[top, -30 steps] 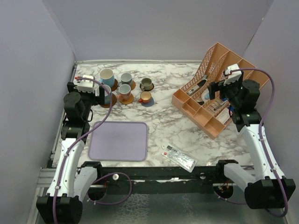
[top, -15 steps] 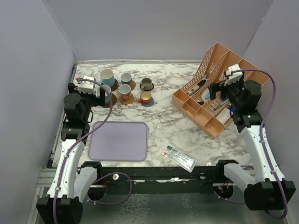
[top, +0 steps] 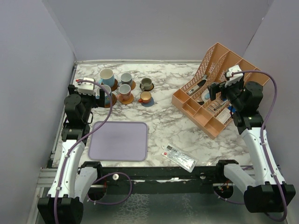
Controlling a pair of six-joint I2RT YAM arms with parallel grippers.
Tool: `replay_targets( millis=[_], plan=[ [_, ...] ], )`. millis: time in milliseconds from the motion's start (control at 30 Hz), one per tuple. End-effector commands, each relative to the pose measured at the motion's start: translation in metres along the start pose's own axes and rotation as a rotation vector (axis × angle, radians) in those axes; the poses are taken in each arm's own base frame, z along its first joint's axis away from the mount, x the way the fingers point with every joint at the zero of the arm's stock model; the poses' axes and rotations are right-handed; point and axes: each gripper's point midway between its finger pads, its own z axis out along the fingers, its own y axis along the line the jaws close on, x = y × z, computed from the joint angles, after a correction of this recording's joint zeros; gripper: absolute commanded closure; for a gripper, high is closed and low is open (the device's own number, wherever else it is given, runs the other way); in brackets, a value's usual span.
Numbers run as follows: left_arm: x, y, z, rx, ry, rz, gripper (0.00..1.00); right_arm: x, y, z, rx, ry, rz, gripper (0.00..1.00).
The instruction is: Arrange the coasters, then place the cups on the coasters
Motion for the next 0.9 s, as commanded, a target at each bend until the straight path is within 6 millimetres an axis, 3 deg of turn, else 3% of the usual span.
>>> replay_targets(
  millis=[0,867],
  plan=[
    [-0.0052,-0.0042,0.0000,0.026,-0.034,-0.015,0.01,-0.0027,0.0034,-0.0008,-0.021,-0.027,-0.011,0.01],
    [-0.0047,-0.0051,0.0003,0.032,-0.034,-0.008,0.01,-0.0042,0.0033,-0.0026,-0.026,-0.030,-0.012,0.02]
  ],
)
